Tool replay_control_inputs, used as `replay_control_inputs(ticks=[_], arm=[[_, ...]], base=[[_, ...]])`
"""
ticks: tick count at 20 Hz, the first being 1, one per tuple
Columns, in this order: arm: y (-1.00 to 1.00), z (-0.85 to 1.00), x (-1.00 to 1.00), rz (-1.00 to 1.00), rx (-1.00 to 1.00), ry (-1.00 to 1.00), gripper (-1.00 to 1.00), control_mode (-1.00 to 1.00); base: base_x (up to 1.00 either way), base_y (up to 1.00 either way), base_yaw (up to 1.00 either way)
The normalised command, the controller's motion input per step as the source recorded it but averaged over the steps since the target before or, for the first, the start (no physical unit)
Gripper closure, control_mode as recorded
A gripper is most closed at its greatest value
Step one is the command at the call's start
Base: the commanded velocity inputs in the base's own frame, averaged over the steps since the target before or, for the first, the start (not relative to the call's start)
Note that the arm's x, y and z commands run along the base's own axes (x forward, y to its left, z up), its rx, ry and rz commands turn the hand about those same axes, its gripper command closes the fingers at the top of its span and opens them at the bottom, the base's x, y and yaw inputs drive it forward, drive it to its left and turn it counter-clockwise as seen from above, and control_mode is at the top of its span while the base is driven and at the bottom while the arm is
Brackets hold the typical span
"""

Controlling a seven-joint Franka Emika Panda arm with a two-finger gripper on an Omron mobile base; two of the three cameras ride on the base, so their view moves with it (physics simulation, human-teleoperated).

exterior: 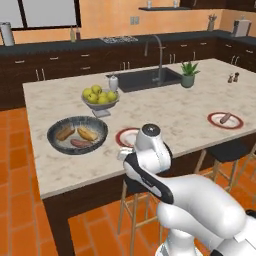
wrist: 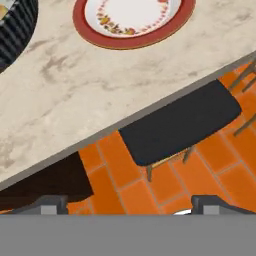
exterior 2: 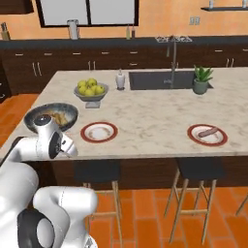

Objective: Place one bun and one sausage from the bowl on each plate.

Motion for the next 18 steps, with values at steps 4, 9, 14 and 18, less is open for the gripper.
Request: replay_control_inputs(ticks=[4, 9, 14, 18], arm=[[0.00, 0.00, 0.00, 0.00, 0.00, 0.00, -1.00, 1.00], [0.00, 0.00, 0.00, 0.00, 0.00, 0.00, -1.00, 1.00], [-0.07, 0.34, 0.44, 0.00, 0.04, 0.00, -1.00, -1.00], [0.12, 0.60, 0.99, 0.02, 0.01, 0.01, -1.00, -1.00]], base=[[0.69, 1.00, -0.25], [0.88, 0.39, -0.13], [0.31, 0.00, 0.00], [0.00, 0.00, 0.00]])
